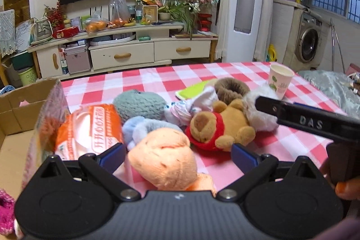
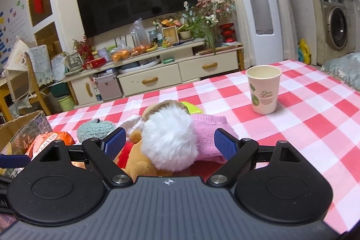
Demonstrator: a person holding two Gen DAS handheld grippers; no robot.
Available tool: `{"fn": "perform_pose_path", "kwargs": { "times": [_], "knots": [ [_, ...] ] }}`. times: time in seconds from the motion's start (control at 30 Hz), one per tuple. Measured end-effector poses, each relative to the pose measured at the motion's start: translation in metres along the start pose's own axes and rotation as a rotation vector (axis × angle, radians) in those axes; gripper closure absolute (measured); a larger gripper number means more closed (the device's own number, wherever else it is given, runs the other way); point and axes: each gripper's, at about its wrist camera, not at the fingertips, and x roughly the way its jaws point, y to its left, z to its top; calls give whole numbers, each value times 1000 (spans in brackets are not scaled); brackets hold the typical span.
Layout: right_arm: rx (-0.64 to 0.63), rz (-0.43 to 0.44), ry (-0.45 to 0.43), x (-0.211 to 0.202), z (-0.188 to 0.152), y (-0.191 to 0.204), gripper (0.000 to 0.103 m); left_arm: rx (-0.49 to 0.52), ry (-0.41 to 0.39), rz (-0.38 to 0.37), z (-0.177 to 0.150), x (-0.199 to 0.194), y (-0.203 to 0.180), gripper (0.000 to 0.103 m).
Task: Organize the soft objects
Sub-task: 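Grasp orange knit toy with left gripper while right gripper grasps white pom-pom, then lift and carry orange knit toy and white pom-pom toward the cardboard box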
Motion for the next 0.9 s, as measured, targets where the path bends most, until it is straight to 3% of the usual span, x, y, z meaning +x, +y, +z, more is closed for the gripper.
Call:
{"fn": "perform_pose_path", "kwargs": {
  "times": [0.37, 0.6, 0.67, 0.73, 0.83, 0.9],
  "knots": [
    [29, 39, 54, 29, 5, -2, 0, -54, 46, 39, 2, 36, 4, 6],
    [13, 32, 80, 35, 5, 2, 0, -65, 76, 66, 2, 49, 5, 20],
    [16, 28, 90, 37, 5, 2, 8, -64, 87, 76, 1, 51, 6, 27],
    [19, 23, 96, 39, 5, 2, 24, -71, 92, 76, 1, 52, 7, 36],
    [9, 10, 107, 39, 3, 3, 40, -65, 102, 67, 0, 53, 6, 38],
    [18, 8, 118, 41, 3, 3, 43, -70, 102, 69, -1, 53, 6, 39]
  ]
}}
